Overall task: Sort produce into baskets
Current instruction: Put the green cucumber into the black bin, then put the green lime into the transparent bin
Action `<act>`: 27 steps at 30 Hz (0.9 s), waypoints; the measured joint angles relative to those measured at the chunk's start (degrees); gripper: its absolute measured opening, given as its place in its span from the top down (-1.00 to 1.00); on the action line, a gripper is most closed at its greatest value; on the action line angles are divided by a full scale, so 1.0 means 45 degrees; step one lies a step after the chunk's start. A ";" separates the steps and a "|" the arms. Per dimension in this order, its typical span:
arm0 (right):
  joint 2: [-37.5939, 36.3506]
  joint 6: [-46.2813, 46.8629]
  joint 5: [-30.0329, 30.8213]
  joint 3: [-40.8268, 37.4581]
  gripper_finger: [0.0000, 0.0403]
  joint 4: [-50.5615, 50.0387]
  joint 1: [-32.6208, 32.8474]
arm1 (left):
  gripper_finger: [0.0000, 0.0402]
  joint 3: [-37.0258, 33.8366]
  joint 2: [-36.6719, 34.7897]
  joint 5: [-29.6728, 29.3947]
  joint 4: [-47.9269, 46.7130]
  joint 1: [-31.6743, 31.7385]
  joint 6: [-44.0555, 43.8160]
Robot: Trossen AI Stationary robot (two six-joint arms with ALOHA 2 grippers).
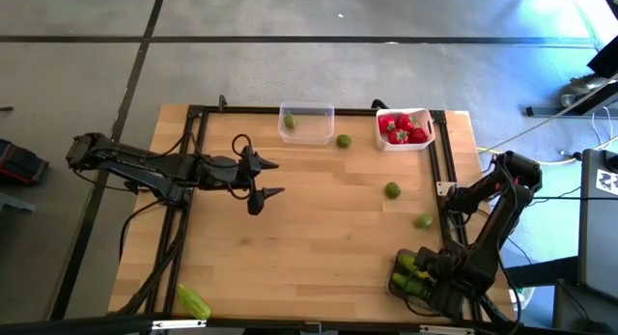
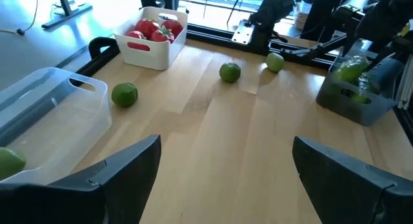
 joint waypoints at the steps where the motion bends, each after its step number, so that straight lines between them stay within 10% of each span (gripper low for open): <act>1: -0.0111 0.0030 -0.0079 0.0000 -0.32 -0.0022 -0.0019 | -0.73 0.0000 0.0000 0.0000 0.0000 0.0000 -0.0029; 15: -0.1561 0.0032 0.3283 0.2248 -0.37 -0.3048 -0.0077 | -0.73 0.0000 -0.0005 0.0299 0.0073 0.0000 -0.0145; 27: -0.1759 -0.1790 0.5287 0.1991 -0.37 -0.4889 -0.3040 | -0.73 0.0000 -0.0005 0.0293 0.0063 0.0000 0.0094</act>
